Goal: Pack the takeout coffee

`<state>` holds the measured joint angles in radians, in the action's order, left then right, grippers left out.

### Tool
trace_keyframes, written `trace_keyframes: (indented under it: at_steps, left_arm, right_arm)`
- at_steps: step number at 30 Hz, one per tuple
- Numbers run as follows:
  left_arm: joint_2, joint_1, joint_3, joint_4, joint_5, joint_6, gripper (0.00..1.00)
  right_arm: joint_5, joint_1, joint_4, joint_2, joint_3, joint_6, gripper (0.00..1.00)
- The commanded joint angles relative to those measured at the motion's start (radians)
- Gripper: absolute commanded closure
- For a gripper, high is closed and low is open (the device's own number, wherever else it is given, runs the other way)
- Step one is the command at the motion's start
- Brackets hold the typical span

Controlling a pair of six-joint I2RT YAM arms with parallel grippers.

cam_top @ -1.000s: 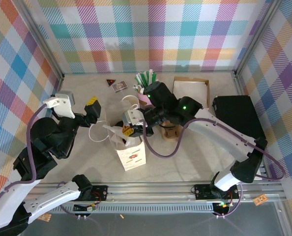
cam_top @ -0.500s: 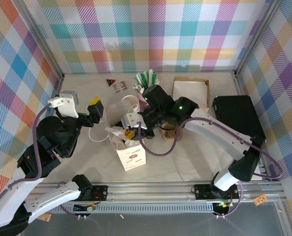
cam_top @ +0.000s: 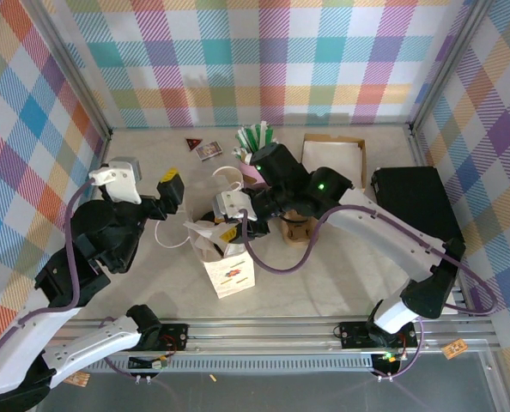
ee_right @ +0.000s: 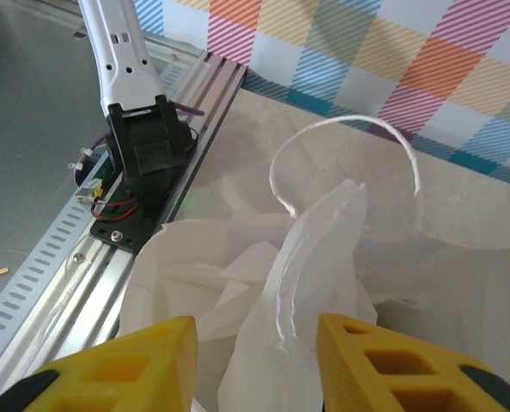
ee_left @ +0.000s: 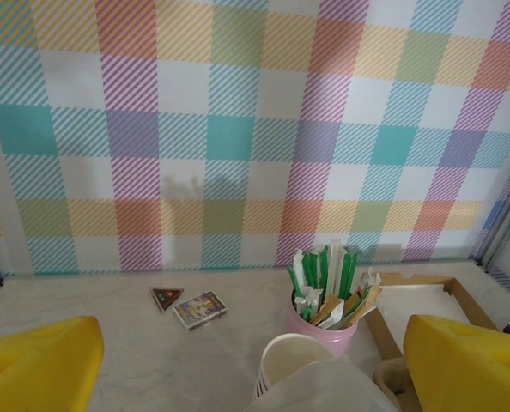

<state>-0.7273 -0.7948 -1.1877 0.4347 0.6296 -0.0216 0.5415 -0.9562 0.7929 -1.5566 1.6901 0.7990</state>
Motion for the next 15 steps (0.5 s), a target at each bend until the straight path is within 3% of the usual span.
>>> trace_keyframes:
  at_steps: [1,9,15]
  left_arm:
    - [-0.009,0.003,0.000,-0.034,0.009,0.012,0.10]
    - [0.011,0.003,0.000,-0.006,0.017,0.005,0.10]
    - [0.017,0.002,-0.001,0.009,0.025,0.007,0.10]
  right_arm:
    - [0.007,-0.004,0.084,-0.043,0.022,-0.008,0.62]
    - [0.040,-0.007,0.186,-0.096,0.060,-0.029,0.79]
    - [0.028,-0.017,0.216,-0.128,0.105,-0.042,0.79]
